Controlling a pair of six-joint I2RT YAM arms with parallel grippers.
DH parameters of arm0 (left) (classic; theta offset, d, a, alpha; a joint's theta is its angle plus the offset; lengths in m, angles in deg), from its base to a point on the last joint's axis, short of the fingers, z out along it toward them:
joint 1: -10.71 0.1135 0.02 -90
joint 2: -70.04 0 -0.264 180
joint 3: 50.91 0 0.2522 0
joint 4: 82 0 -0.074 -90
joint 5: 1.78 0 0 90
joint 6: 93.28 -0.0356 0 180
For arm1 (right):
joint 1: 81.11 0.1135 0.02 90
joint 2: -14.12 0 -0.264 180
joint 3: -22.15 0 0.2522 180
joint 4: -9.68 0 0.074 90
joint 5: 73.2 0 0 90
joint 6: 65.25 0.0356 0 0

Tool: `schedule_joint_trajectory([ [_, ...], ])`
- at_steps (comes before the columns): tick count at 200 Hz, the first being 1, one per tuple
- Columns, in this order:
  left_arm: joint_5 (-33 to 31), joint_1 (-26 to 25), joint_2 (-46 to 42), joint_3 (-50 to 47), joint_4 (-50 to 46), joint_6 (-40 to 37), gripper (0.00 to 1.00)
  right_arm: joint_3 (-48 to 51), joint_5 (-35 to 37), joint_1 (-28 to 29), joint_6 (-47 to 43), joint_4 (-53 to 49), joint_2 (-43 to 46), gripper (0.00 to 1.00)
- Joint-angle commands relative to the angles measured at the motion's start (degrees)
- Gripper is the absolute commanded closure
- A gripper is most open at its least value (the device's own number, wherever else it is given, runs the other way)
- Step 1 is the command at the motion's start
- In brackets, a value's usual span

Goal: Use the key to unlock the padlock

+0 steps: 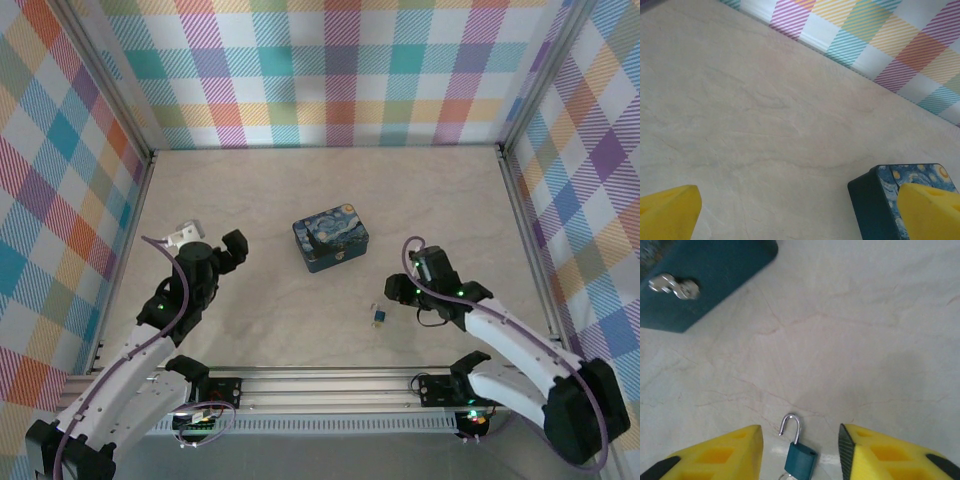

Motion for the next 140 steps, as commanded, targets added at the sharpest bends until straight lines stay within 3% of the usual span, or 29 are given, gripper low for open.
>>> schedule_joint_trajectory([
  [1,-2.9,0.4,-0.5,3.4,-0.4,-6.9,0.00,-2.2,7.2,-0.1,-3.4,-2.6,3.9,0.49],
  [33,-7.6,0.4,-1.6,5.3,-0.6,-13.2,0.00,-3.3,12.9,-0.7,-9.1,-1.6,6.7,0.39],
  [95,-8.5,1.1,-2.5,4.5,6.6,-22.9,0.00,-4.6,19.8,-3.4,-23.5,7.2,6.0,0.00],
  [140,-6.8,2.7,-1.3,0.4,13.0,-23.7,0.00,0.3,18.9,-8.9,-30.5,19.6,5.6,0.00],
])
